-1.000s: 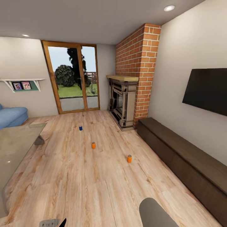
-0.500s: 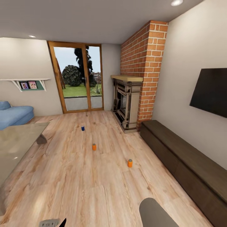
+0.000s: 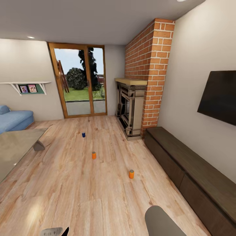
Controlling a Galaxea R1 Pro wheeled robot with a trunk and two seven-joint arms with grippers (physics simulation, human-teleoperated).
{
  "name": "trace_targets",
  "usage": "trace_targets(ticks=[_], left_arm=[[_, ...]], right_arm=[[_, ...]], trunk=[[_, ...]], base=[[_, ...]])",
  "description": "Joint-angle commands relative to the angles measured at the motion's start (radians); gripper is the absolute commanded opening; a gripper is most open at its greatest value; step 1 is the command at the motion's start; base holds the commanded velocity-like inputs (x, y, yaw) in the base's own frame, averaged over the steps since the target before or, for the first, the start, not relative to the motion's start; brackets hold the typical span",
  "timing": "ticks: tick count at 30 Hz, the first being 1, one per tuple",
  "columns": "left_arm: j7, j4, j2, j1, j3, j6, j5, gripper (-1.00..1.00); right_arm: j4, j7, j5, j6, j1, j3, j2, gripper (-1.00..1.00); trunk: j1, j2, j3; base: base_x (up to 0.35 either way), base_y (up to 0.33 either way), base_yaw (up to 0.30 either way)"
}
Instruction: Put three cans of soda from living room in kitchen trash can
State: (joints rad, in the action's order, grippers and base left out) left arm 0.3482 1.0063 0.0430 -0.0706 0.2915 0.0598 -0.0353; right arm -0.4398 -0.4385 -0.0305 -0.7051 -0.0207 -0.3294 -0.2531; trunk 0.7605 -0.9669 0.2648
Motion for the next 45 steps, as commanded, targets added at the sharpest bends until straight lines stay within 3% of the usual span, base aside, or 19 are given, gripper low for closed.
trace_targets(ticks=[1, 45], left_arm=[[0.000, 0.000, 0.000, 0.000, 0.000, 0.000, 0.000, 1.00], [0.000, 0.000, 0.000, 0.000, 0.000, 0.000, 0.000, 1.00]], right_arm=[[-0.002, -0.003, 0.007, 0.000, 0.000, -0.003, 0.000, -1.00], [-0.001, -0.004, 0.004, 0.001, 0.001, -0.003, 0.003, -1.00]], trunk=[[0.000, 0.000, 0.000], [0.000, 0.000, 0.000]], base=[[0.202, -0.269, 0.001], [0.202, -0.269, 0.016]])
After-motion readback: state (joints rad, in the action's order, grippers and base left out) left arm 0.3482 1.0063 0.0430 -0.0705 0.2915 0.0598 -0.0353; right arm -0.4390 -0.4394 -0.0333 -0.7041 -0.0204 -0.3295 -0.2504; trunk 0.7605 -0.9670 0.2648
